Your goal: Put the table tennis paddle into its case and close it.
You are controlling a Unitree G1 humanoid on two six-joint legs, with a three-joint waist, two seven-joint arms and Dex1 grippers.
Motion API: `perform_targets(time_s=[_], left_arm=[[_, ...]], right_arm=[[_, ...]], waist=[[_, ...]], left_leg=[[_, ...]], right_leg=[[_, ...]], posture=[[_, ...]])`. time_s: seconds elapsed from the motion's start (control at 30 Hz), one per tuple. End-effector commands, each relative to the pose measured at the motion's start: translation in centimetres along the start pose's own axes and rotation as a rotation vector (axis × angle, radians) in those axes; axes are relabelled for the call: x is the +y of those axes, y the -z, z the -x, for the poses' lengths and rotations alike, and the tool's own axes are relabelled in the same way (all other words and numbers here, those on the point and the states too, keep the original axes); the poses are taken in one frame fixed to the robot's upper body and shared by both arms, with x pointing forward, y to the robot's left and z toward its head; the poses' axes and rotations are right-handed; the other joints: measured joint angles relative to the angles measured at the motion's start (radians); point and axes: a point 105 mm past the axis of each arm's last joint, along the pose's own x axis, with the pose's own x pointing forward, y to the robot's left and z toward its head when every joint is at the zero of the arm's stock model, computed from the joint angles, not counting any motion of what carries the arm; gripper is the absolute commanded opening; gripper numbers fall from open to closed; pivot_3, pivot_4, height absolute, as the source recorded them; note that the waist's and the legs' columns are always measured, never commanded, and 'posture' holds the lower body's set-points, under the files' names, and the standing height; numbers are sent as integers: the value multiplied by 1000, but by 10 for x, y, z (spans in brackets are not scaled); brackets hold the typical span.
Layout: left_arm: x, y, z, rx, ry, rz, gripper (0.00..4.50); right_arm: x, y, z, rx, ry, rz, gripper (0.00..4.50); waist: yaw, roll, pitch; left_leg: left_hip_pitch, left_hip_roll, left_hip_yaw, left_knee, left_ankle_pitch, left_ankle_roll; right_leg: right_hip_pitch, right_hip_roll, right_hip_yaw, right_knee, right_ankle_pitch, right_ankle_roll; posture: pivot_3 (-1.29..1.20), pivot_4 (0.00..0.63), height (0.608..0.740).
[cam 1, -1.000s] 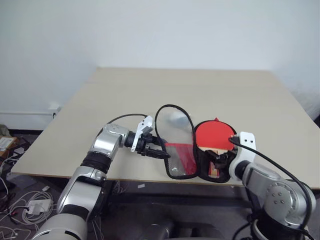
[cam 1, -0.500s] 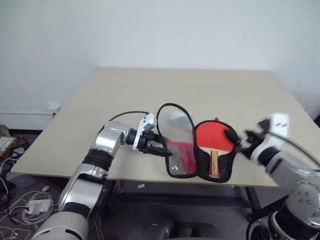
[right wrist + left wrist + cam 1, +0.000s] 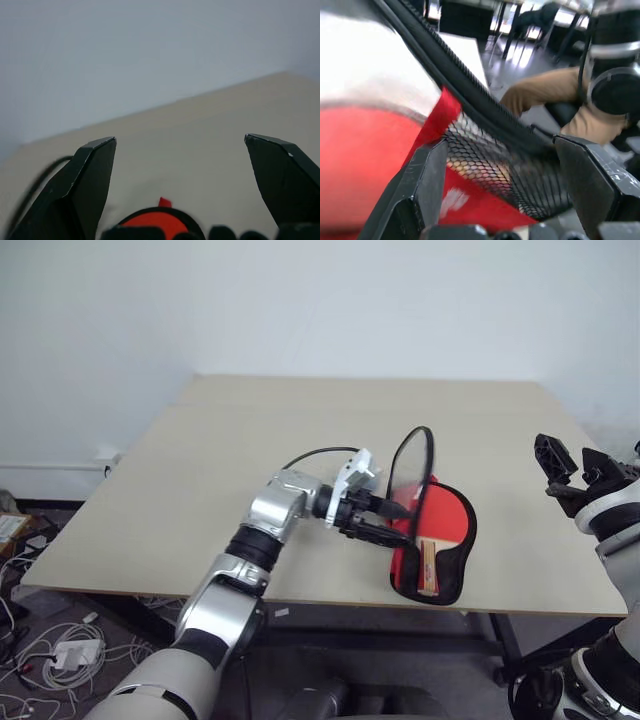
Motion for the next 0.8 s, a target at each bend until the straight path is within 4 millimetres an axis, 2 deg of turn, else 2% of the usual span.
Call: perform_targets(time_s=[0.03,0.2,0.33,0.47,0.6,0.7,0.8], left_arm=[[5,-14,-12,-55,-21,-24,3573],[12,-12,-22,-96,-67,9,3573],[13,-17,-7,-132,-92,58,3573],[25,-13,25,-115,-218,122,3573],[41,10,54,-55,-406,301,3573],[47,24,59,-38,-486,420,3573],[46,35,50,-23,-500,521,3573]], right_arm=[[0,-8,-2,-71,19,-6,4469],[-9,-11,-3,-116,58,-38,4469],[-6,19,-7,28,31,5,4469],[-6,59,-3,193,22,85,4469],[0,89,0,304,-11,127,4469],[3,99,-1,331,-26,135,4469],[6,102,-4,333,-36,129,4469]], waist=[[0,0,0],[0,0,0],[-3,0,0],[-5,0,0],[-6,0,0],[1,0,0],[3,-2,1]], left_leg=[[0,0,0,1,0,1],[0,0,0,1,-1,1],[0,0,0,1,-1,1],[0,0,0,1,2,-3],[0,0,0,2,2,-3],[0,0,-1,2,2,-3],[0,-1,-1,3,2,-3]], right_leg=[[0,0,0,0,0,0],[0,0,0,0,0,0],[0,0,0,0,0,0],[0,1,0,1,0,0],[0,1,0,1,0,0],[1,1,0,1,0,0],[1,1,-1,1,0,1]], posture=[[0,0,740],[0,0,740],[0,0,740],[0,0,740],[0,0,740],[0,0,740],[0,0,740]])
